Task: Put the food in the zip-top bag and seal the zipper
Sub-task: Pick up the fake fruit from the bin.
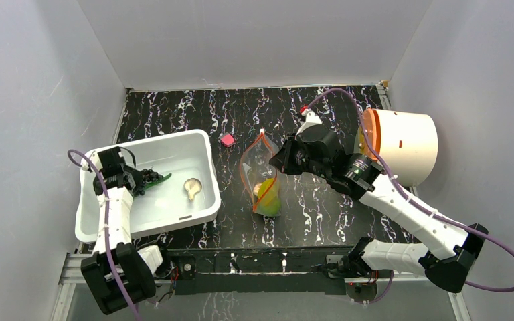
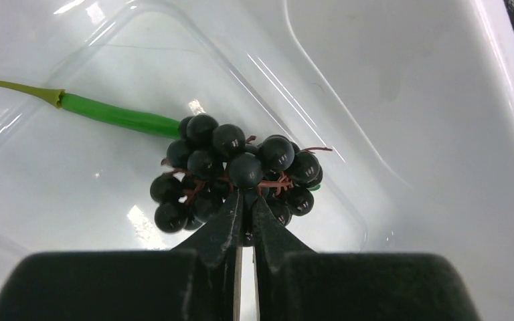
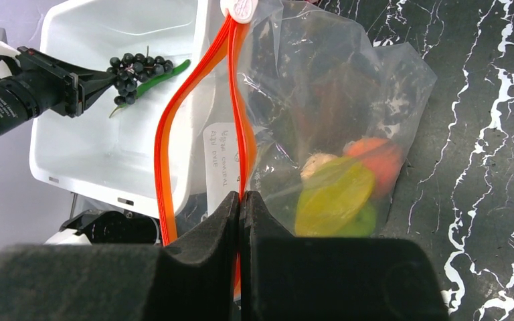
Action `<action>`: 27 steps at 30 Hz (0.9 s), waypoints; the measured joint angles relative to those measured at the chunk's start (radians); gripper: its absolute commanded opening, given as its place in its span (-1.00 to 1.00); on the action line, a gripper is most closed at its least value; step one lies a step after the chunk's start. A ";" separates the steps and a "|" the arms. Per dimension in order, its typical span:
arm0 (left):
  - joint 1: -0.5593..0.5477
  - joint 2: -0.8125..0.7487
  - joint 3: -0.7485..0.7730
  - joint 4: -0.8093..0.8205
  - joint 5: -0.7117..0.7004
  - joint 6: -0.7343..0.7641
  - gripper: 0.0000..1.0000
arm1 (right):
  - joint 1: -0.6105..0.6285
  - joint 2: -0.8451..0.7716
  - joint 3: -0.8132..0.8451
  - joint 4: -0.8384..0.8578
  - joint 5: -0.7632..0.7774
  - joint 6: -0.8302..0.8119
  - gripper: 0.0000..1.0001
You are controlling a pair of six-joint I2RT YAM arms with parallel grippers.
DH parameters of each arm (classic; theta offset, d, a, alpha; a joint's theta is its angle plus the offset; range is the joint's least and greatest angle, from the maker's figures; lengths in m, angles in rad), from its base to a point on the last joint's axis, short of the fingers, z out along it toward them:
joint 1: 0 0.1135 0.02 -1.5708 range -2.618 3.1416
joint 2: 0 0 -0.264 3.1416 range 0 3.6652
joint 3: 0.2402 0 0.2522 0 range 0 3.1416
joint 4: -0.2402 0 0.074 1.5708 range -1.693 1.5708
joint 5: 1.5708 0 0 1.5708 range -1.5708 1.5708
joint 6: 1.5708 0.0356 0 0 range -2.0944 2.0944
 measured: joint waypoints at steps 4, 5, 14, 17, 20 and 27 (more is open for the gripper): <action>-0.012 -0.009 0.004 -0.011 0.063 0.044 -1.00 | 0.000 0.000 -0.010 0.004 -0.008 0.000 -1.00; -0.018 -0.005 0.009 -0.020 0.080 0.055 -1.00 | 0.000 0.000 -0.014 0.006 -0.009 0.001 -1.00; -0.065 -0.014 0.115 -0.095 0.186 0.137 -1.00 | 0.000 -0.001 -0.032 0.015 -0.009 0.004 -1.00; -0.084 -0.029 0.150 -0.107 0.226 0.157 -1.00 | 0.000 -0.001 -0.034 0.020 -0.013 0.005 -1.00; -0.103 -0.040 0.179 -0.125 0.264 0.174 -1.00 | 0.000 -0.001 -0.040 0.029 -0.016 0.004 -1.00; -0.151 -0.049 0.254 -0.186 0.316 0.208 -1.00 | 0.000 -0.001 -0.062 0.047 -0.034 0.007 -1.00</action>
